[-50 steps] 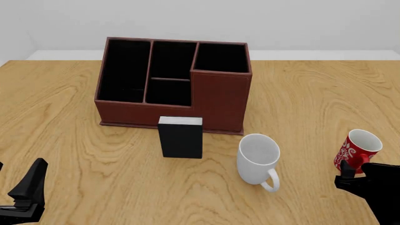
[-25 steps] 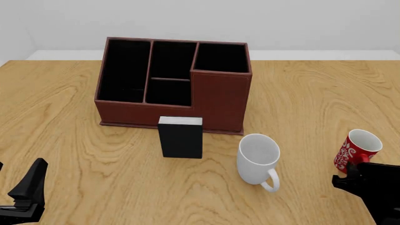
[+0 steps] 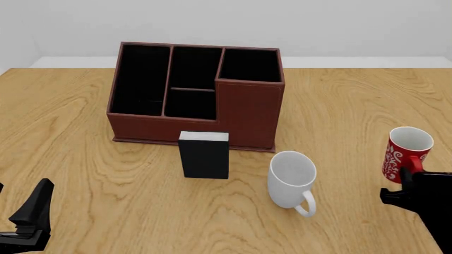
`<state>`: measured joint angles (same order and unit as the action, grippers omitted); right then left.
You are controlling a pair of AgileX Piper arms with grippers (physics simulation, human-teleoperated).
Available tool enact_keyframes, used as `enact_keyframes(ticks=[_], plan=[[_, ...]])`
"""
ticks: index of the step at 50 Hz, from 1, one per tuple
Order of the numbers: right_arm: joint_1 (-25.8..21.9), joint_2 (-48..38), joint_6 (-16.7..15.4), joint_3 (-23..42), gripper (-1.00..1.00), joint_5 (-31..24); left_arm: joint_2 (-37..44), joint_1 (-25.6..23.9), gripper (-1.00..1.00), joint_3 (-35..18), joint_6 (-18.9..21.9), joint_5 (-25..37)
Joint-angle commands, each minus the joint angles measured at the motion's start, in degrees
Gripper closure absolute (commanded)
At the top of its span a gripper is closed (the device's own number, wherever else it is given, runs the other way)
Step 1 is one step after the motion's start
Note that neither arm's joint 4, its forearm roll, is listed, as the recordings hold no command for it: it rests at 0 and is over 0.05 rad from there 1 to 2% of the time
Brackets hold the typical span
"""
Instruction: Pick up the red mug and place it to the right of the caddy.
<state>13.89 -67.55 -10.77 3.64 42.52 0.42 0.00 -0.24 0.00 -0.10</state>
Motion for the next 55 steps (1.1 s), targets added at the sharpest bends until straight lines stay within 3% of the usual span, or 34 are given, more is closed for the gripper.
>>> enact_keyframes(ticks=[1, 19, 20, 22, 42, 43, 54, 55], plan=[[-3.8, 14.6, 0.8, 4.1, 1.0, -15.0, 0.0, 0.0, -1.0, 0.0, 0.0, 0.0], [-8.6, 11.0, 1.8, 9.0, 1.0, -14.4, 0.0, 0.0, -1.0, 0.0, 0.0, 0.0], [-10.4, 5.2, 1.9, 10.4, 1.0, -9.9, 0.0, 0.0, -1.0, 0.0, 0.0, 0.0], [-11.1, 1.4, 2.1, 11.4, 1.0, -7.3, 0.0, 0.0, -1.0, 0.0, 0.0, 0.0], [-14.0, -11.2, 2.7, 18.4, 1.0, -1.7, 0.0, 0.0, -1.0, 0.0, 0.0, 0.0], [-15.3, -15.1, 2.2, 20.7, 1.0, -0.5, 0.0, 0.0, -1.0, 0.0, 0.0, 0.0], [-16.6, -19.4, 2.2, 23.1, 1.0, 0.8, 0.0, 0.0, -1.0, 0.0, 0.0, 0.0], [-17.2, -23.7, 1.5, 26.2, 1.0, 1.7, 0.0, 0.0, -1.0, 0.0, 0.0, 0.0]])
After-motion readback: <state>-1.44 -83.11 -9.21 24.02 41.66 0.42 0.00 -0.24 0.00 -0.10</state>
